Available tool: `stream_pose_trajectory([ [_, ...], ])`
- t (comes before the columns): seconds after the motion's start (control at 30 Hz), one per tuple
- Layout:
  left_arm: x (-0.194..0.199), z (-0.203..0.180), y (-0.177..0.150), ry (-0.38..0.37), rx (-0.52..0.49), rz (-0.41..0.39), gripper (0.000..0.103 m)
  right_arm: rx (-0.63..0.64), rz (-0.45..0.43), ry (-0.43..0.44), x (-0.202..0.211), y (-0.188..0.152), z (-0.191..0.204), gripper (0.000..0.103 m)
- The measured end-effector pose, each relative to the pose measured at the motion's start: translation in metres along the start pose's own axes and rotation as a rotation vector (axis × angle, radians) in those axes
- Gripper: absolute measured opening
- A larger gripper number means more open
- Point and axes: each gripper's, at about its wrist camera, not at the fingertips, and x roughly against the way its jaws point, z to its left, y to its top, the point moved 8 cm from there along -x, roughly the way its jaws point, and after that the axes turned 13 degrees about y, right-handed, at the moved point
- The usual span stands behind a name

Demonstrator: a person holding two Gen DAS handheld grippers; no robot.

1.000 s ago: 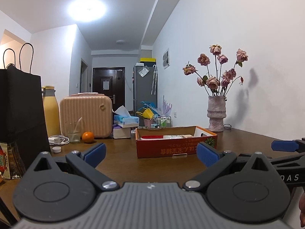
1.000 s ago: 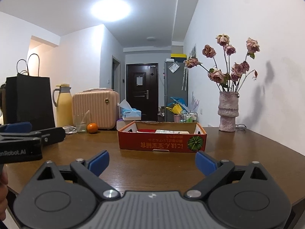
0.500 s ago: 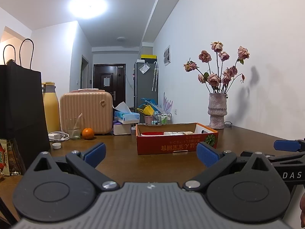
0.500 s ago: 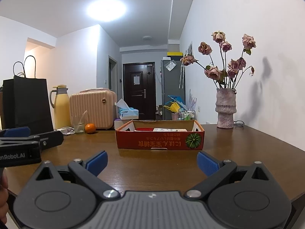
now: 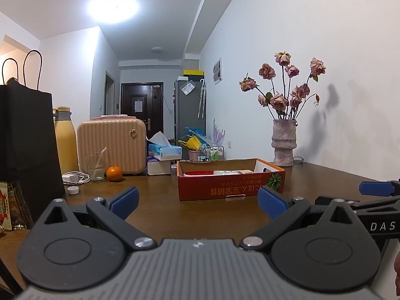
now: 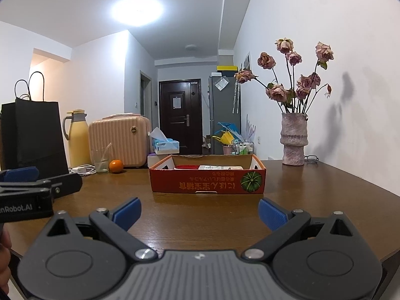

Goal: Organize rigid objects

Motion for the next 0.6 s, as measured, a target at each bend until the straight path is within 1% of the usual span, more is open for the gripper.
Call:
stream_pose_trajectory([
  [0.6,0.0000,-0.0036,-0.0010,-0.013,-0.010,0.005,0.103,-0.005,0.008,-0.002,-0.0014,-0.0019,-0.0019,0.101],
])
